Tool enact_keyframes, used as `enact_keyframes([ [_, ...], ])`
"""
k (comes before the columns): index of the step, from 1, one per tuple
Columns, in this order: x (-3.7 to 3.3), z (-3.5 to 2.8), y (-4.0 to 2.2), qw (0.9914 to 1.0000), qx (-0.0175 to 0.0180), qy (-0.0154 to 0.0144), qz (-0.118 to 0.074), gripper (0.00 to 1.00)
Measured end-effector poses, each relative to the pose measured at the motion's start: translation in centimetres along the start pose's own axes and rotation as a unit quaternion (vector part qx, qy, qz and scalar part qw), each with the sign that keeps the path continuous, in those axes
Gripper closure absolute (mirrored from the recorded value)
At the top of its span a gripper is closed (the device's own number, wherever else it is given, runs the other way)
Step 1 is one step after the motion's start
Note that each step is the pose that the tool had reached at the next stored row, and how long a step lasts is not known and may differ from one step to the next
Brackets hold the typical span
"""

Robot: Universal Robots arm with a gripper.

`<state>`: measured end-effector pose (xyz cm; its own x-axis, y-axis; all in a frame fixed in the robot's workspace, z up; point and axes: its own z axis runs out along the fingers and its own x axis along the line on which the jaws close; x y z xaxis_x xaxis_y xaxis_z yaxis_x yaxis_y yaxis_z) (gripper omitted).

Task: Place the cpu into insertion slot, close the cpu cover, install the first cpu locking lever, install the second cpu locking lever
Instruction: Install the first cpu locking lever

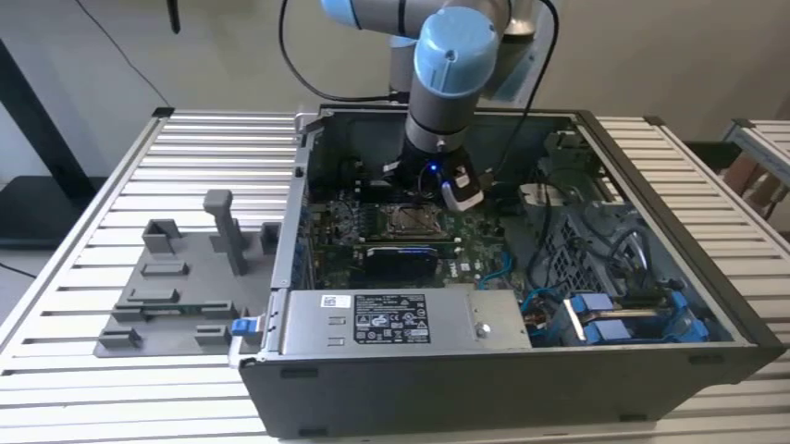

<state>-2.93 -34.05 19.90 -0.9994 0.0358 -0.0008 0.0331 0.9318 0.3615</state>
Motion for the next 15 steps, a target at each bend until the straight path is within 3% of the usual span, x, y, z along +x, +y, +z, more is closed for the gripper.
enact_keyframes([
  [4, 0.07, -1.03, 0.40, 1.00000, -0.0013, 0.0002, 0.000, 0.89],
  [8, 0.51, -1.33, 0.50, 1.00000, -0.0022, 0.0002, 0.000, 0.89],
  [11, 1.32, -1.41, 0.49, 0.99999, -0.0035, 0.0003, 0.000, 0.89],
  [15, 3.02, -1.44, 0.42, 0.99999, -0.0047, 0.0003, 0.000, 0.89],
])
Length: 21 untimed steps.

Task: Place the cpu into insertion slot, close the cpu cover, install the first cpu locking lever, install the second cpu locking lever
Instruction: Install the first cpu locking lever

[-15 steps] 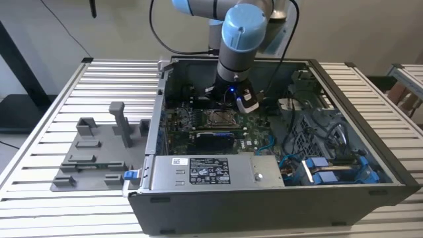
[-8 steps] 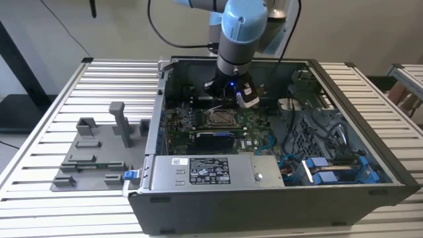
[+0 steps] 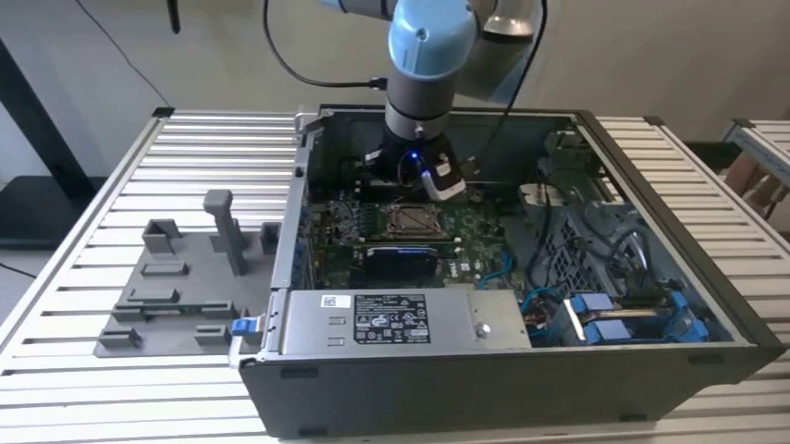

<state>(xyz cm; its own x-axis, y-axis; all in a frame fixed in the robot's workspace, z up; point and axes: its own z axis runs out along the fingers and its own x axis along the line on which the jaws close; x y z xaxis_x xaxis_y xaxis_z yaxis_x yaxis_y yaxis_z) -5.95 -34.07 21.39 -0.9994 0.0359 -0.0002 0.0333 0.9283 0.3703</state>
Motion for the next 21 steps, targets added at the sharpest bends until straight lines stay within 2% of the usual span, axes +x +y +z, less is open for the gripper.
enact_keyframes([
  [2, 0.89, -0.05, -0.11, 1.00000, -0.0001, -0.0001, 0.000, 0.89],
  [4, 1.30, -0.11, -0.28, 1.00000, -0.0002, -0.0007, 0.000, 0.89],
  [21, 1.80, 1.02, -0.78, 1.00000, -0.0002, -0.0013, -0.001, 0.89],
])
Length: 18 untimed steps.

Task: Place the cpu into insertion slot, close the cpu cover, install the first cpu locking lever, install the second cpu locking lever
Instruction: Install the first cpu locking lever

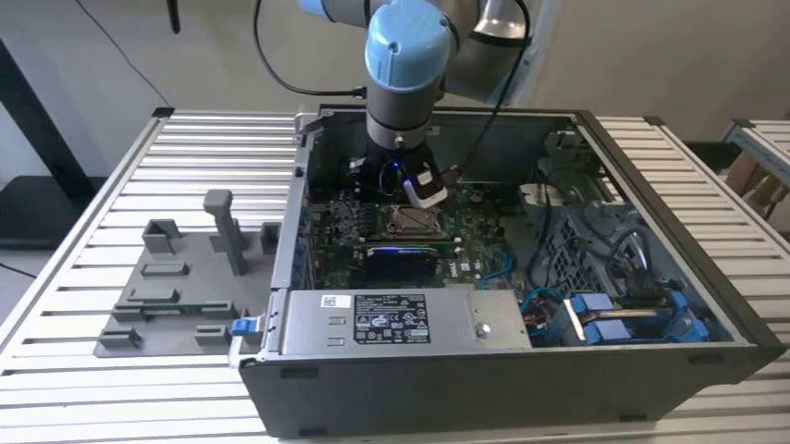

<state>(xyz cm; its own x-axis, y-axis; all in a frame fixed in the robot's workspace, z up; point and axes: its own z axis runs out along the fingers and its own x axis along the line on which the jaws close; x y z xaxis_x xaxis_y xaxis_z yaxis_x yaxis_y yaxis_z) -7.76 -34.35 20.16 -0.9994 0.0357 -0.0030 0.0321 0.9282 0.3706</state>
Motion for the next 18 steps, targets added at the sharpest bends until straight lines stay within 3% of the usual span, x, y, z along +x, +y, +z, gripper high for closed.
enact_keyframes([
  [7, -0.06, 0.26, -0.10, 1.00000, 0.0001, 0.0001, 0.000, 0.89],
  [18, -0.71, 0.39, -0.11, 1.00000, 0.0001, 0.0000, 0.000, 0.89],
])
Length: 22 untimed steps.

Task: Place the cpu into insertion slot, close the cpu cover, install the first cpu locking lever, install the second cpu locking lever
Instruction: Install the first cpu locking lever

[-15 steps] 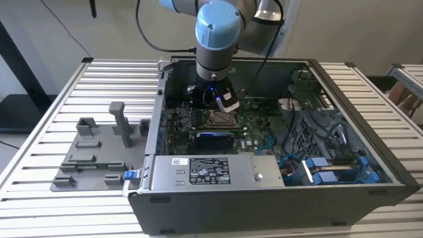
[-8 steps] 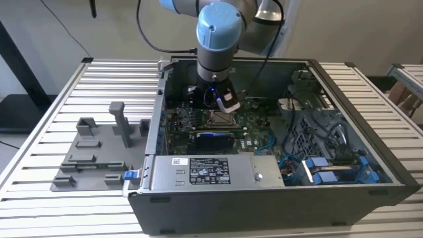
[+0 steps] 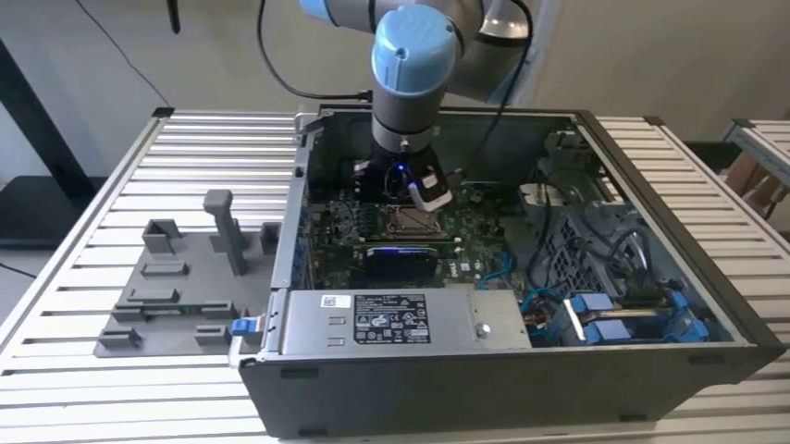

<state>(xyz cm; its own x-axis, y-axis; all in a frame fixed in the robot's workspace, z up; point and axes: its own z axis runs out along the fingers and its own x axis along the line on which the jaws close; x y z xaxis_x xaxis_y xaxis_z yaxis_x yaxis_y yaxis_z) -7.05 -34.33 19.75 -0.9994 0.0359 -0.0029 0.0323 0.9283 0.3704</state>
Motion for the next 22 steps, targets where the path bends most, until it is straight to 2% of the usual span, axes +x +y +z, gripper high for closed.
enact_keyframes([
  [12, -0.56, 0.13, 0.13, 1.00000, 0.0000, 0.0000, 0.000, 0.89],
  [22, -1.30, 0.23, 0.20, 1.00000, 0.0000, 0.0000, 0.000, 0.89],
])
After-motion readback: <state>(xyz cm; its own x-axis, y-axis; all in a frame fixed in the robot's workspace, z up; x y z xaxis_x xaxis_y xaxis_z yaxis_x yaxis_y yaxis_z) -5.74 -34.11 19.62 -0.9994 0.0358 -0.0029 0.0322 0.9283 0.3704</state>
